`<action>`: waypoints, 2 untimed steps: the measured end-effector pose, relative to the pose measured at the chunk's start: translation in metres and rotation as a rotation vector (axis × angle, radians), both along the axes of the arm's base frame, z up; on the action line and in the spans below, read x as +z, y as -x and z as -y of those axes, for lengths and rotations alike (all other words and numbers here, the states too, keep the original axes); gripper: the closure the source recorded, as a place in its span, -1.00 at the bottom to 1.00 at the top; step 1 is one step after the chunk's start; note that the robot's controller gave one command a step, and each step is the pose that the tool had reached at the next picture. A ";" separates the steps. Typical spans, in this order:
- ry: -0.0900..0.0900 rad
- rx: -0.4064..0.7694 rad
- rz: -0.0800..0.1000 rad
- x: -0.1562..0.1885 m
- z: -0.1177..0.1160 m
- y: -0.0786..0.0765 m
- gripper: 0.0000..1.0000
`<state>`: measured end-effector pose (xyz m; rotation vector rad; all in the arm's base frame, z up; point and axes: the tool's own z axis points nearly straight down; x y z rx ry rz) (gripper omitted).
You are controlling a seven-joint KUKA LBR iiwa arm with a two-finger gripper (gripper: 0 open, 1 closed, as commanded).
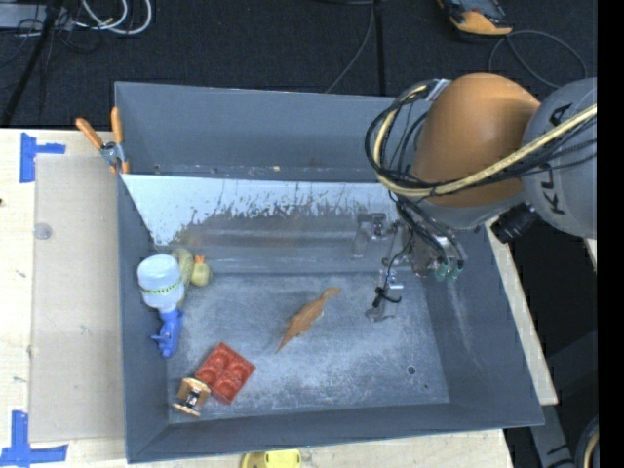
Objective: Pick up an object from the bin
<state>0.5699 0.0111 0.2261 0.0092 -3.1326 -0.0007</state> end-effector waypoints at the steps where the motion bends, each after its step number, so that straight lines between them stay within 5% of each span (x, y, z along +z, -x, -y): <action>1: 0.000 0.000 0.007 0.005 0.000 -0.001 -1.00; 2: 0.000 0.031 0.005 -0.028 -0.019 0.003 -1.00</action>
Offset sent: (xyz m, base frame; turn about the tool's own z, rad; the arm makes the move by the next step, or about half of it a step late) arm -0.0064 0.0301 -0.0452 -0.0413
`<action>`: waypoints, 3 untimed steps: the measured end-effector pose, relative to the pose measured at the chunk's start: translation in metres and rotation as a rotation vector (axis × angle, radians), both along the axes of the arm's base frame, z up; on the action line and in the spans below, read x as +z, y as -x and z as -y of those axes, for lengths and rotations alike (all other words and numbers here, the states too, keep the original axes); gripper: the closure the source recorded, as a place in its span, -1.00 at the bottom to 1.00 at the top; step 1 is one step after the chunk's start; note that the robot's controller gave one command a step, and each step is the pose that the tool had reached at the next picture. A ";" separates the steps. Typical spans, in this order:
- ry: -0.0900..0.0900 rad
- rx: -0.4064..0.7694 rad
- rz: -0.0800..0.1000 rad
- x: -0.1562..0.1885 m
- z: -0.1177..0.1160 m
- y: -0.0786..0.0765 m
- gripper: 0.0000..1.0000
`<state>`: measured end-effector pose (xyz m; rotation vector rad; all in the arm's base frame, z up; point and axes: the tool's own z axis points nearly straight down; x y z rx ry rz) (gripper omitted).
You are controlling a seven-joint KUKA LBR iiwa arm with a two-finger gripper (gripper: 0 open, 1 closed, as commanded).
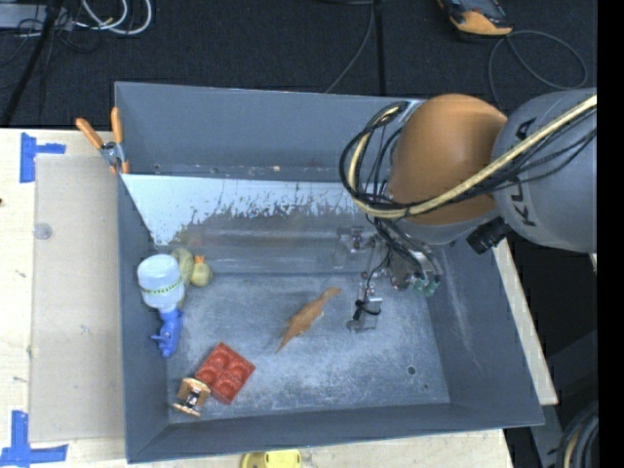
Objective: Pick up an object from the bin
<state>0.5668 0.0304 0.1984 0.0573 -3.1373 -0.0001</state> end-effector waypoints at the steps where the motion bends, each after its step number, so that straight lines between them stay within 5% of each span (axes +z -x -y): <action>1: -0.001 0.119 -0.005 -0.019 -0.017 -0.001 -1.00; 2: -0.001 0.190 0.001 -0.058 -0.039 0.006 -1.00; 3: -0.002 0.283 -0.005 -0.074 -0.037 0.010 -1.00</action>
Offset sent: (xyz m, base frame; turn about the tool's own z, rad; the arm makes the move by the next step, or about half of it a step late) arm -0.0114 0.0506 -0.0768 -0.1545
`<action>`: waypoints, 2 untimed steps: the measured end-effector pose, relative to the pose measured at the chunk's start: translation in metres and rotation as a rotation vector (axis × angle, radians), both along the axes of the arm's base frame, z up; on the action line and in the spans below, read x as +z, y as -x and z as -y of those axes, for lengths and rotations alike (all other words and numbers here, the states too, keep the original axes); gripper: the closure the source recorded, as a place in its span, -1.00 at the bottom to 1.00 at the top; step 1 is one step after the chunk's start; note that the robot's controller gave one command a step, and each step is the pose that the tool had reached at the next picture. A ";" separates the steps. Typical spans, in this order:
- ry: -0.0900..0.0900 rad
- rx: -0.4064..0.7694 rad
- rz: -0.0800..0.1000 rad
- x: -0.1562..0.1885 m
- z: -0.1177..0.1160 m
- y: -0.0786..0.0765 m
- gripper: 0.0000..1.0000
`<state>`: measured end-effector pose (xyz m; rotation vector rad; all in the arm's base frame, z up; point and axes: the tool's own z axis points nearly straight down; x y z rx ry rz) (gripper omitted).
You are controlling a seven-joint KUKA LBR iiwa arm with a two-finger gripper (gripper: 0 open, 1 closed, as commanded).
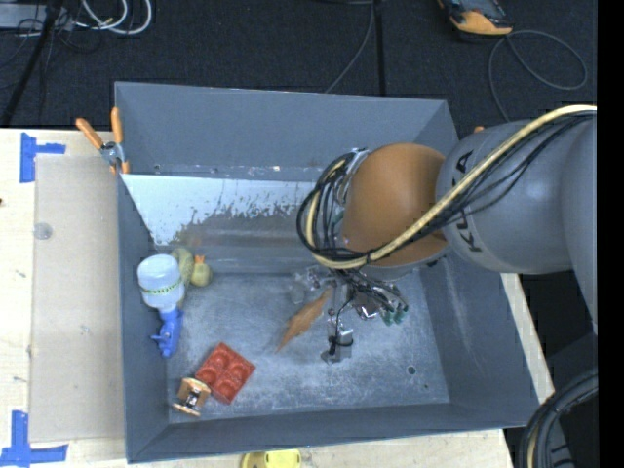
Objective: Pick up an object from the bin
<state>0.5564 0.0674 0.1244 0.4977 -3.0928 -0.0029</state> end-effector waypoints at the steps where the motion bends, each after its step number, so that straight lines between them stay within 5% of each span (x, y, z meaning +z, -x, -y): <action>1: -0.002 0.100 0.004 -0.027 -0.001 -0.010 1.00; 2: -0.002 0.100 0.004 -0.027 -0.001 -0.010 1.00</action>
Offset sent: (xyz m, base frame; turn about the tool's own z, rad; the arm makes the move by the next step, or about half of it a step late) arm 0.0000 0.0000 0.0000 0.0000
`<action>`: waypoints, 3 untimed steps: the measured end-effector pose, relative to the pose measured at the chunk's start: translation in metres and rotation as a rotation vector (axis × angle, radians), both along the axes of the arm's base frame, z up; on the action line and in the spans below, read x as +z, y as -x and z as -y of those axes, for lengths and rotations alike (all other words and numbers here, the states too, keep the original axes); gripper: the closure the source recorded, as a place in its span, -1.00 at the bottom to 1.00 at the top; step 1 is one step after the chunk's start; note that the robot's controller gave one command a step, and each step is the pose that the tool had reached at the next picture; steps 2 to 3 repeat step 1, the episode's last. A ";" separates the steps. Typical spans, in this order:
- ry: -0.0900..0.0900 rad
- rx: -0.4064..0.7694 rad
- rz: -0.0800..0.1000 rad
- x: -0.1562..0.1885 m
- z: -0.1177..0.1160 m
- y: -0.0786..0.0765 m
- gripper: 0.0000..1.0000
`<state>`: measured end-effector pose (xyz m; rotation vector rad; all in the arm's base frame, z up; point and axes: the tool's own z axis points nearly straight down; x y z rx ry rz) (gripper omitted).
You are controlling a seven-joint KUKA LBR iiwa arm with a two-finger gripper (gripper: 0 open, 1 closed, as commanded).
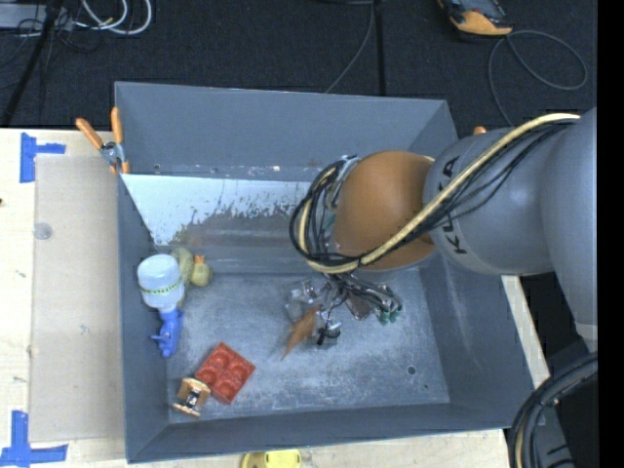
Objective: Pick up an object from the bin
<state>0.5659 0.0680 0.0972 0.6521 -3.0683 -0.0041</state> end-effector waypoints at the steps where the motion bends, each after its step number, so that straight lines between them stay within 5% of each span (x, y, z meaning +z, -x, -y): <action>1: -0.001 -0.027 0.001 0.128 0.004 0.001 1.00; 3: -0.001 -0.027 0.001 0.128 0.004 0.001 1.00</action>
Offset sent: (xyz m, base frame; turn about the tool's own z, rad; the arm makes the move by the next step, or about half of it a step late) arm 0.0000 0.0000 0.0000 0.0000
